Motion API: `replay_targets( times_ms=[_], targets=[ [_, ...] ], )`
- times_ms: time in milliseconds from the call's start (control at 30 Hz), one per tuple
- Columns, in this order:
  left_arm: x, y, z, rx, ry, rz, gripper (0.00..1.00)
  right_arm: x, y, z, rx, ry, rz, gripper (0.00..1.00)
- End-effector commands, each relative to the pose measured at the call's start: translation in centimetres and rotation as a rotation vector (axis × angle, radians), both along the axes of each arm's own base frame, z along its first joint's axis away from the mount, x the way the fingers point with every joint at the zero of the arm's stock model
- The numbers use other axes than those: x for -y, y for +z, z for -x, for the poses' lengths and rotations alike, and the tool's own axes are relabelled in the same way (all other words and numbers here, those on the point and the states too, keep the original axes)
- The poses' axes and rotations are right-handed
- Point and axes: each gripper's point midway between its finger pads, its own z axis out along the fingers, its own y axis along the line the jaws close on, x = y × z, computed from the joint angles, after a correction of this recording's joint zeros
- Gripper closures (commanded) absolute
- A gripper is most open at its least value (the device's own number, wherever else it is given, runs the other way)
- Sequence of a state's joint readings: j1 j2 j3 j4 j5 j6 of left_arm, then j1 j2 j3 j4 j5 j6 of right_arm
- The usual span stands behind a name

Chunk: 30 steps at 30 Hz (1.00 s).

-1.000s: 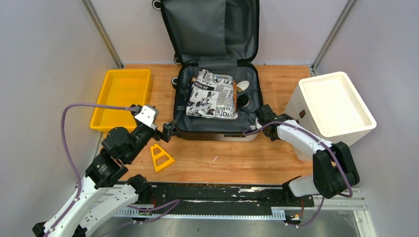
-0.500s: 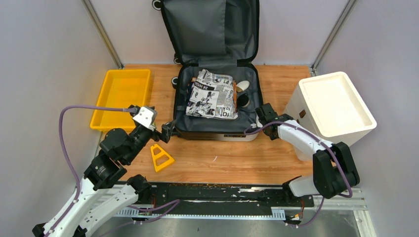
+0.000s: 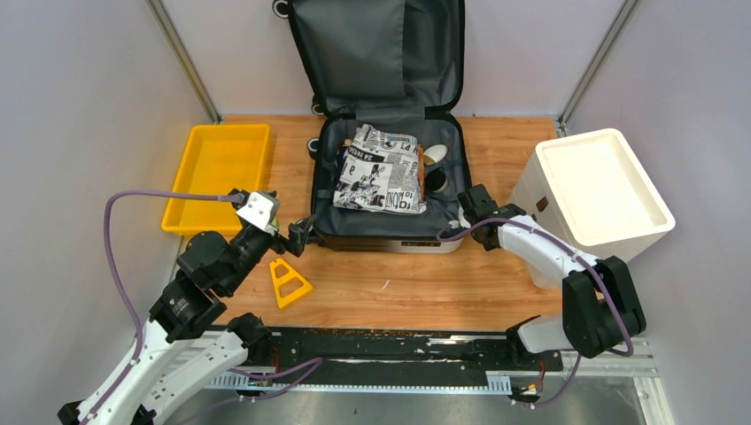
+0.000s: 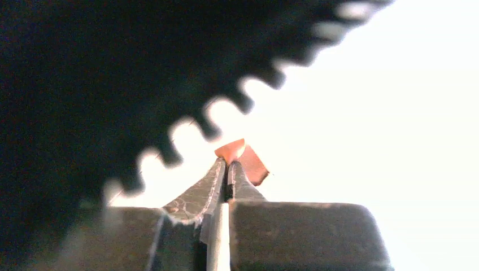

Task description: Open, take out, and arrange the luggage

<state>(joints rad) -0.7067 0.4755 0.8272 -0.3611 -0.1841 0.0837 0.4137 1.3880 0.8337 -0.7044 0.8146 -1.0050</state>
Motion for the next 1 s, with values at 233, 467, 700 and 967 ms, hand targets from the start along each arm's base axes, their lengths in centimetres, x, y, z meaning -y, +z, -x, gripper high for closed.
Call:
replay_targets(
  times_ms=[233,467,700,967],
  targets=[
    [-0.8,0.9,-0.6,0.03,0.057,0.016,0.0,-4.5,0.8,-0.6,0.091,0.039,-0.251,1.0],
    [-1.0,0.8,-0.8,0.027,0.073,0.009,0.0,-6.7,1.7,-0.7,0.113,0.095,-0.339,1.0],
    [-1.3,0.7,-0.9,0.028,0.091,0.002,0.0,-8.9,1.9,-0.5,0.099,0.146,-0.376,1.0],
    [-1.6,0.5,-1.1,0.025,0.111,-0.007,0.0,-10.8,1.4,0.0,0.065,0.167,-0.402,1.0]
  ],
)
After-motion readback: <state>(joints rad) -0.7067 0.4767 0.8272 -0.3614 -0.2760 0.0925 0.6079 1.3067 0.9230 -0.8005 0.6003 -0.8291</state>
